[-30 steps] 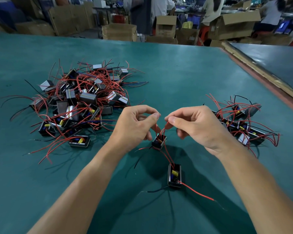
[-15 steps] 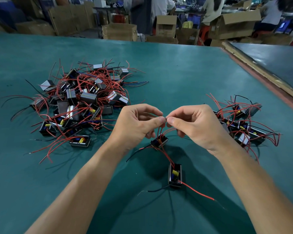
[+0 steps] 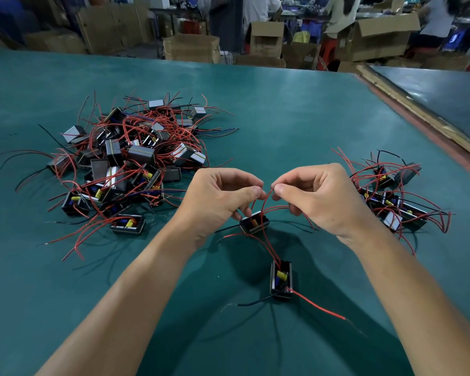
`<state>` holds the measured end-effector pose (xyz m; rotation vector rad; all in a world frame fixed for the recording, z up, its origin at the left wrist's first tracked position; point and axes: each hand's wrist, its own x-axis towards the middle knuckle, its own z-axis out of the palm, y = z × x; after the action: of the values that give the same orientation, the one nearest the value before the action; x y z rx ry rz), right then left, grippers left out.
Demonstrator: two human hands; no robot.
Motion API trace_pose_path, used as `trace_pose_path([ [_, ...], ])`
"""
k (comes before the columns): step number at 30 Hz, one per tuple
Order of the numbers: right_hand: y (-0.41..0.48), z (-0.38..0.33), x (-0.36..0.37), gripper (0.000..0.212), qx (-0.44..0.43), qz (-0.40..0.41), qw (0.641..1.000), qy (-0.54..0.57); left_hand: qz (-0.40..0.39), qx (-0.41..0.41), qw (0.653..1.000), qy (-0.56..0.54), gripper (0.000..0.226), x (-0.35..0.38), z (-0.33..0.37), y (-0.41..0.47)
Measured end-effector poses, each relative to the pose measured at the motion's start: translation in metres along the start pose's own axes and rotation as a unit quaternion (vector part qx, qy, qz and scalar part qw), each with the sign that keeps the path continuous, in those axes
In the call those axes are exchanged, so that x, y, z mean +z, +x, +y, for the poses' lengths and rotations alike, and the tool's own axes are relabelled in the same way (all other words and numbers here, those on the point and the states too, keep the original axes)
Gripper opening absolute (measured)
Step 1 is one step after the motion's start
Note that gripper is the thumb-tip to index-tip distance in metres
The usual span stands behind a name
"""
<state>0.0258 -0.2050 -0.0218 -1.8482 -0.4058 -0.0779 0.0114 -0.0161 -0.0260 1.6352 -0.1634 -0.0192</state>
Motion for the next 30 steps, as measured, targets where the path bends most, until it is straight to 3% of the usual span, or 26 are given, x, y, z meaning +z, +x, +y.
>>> trace_pose_path([
  [9,-0.0006,0.0021,-0.0028,0.011,-0.075,0.018,0.995,-0.062,0.004,-0.007,1.0,0.025,0.008,0.0005,-0.0011,-0.0002],
  [23,0.0006,0.0063,-0.0024,0.014,-0.075,0.0,0.993,-0.091,-0.032,-0.001,0.999,0.015,0.011,-0.0001,-0.0018,-0.0018],
  [30,0.0011,0.0065,-0.0043,0.012,-0.08,0.019,0.992,-0.096,-0.096,-0.076,0.992,0.023,0.014,-0.0016,-0.0033,-0.0004],
])
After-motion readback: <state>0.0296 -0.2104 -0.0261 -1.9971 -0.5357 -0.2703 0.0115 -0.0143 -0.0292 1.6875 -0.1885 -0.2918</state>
